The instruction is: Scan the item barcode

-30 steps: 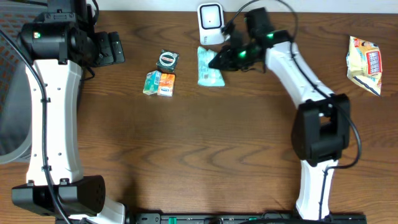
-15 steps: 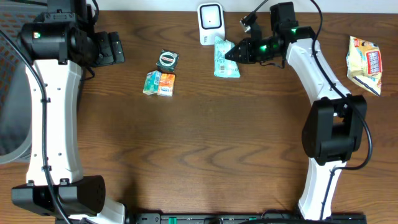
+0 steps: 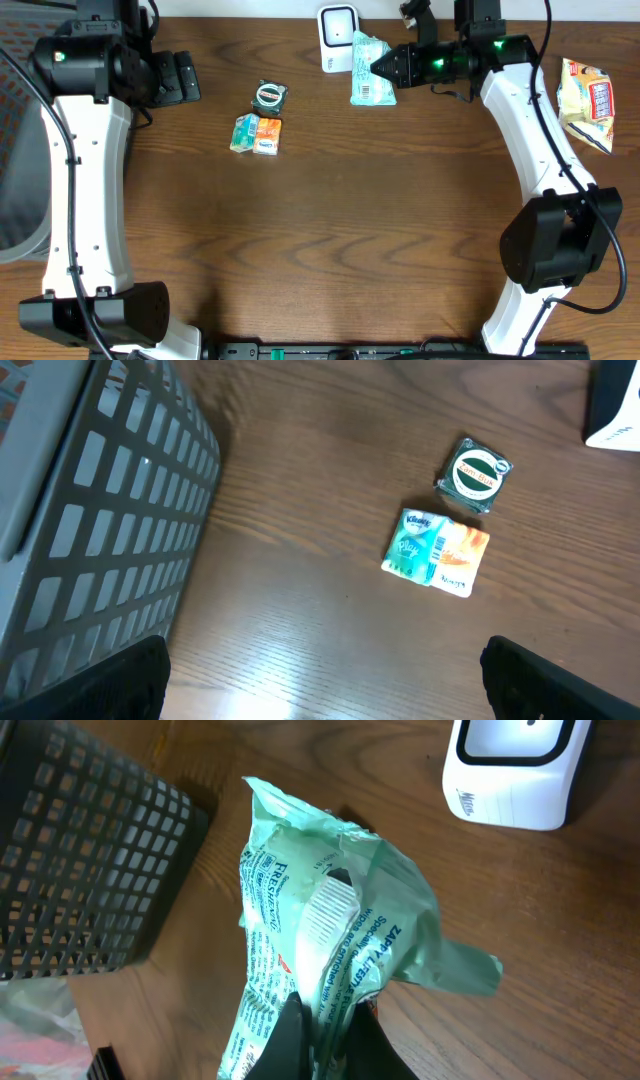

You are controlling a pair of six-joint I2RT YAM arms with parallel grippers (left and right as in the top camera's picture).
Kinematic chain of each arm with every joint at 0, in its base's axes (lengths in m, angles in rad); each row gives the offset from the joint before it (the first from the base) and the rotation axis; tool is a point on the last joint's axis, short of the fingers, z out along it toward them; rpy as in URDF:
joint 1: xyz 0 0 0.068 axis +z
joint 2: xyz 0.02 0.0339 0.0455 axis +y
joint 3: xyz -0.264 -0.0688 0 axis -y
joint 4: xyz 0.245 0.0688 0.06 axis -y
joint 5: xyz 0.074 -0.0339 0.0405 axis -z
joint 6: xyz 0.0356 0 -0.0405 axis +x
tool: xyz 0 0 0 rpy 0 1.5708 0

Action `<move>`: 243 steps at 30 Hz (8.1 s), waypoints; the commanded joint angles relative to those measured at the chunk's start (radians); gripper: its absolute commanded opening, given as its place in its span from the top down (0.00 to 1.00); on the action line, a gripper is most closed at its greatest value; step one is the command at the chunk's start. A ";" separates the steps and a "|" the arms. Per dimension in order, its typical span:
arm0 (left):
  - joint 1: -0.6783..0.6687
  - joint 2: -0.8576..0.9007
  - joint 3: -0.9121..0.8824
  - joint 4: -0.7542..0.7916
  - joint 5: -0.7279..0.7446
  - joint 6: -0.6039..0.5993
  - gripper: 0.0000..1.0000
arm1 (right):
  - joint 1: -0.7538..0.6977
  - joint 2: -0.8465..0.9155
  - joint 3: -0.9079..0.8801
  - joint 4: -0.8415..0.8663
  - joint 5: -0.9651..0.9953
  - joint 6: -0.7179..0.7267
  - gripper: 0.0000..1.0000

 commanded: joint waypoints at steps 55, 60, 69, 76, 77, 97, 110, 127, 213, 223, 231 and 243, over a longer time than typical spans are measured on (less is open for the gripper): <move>0.004 0.004 -0.005 0.000 -0.016 -0.009 0.02 | 0.203 -0.021 0.002 -0.156 0.200 0.024 0.99; 0.004 0.004 -0.005 0.000 -0.016 -0.009 0.02 | 0.202 -0.022 0.003 -0.070 0.274 0.027 0.99; 0.004 0.004 -0.005 0.000 -0.016 -0.009 0.02 | 0.202 -0.063 0.003 -0.137 0.152 0.055 0.99; 0.004 0.004 -0.005 0.000 -0.016 -0.009 0.02 | 0.202 -0.114 0.003 -0.264 0.218 0.040 0.99; 0.004 0.004 -0.005 0.000 -0.016 -0.009 0.02 | 0.202 -0.118 0.003 -0.274 0.222 0.040 0.99; 0.004 0.004 -0.005 0.000 -0.016 -0.009 0.02 | 0.203 -0.118 -0.031 -0.091 0.249 -0.056 0.99; 0.004 0.004 -0.005 0.000 -0.016 -0.009 0.02 | 0.204 -0.118 -0.032 -0.153 0.252 -0.057 0.99; 0.004 0.004 -0.005 0.000 -0.016 -0.009 0.02 | 0.191 -0.089 -0.091 -0.134 0.248 -0.010 0.99; 0.004 0.004 -0.005 0.000 -0.016 -0.009 0.02 | 0.230 -0.085 -0.112 -0.106 0.859 -0.011 0.99; 0.004 0.004 -0.005 0.000 -0.016 -0.009 0.02 | 0.252 -0.085 -0.362 0.143 1.373 -0.097 0.99; 0.004 0.004 -0.005 0.000 -0.016 -0.009 0.02 | 0.246 -0.046 -0.518 0.369 1.529 -0.355 0.99; 0.004 0.004 -0.005 0.000 -0.016 -0.009 0.02 | 0.307 0.139 -0.526 0.449 1.752 -0.466 0.98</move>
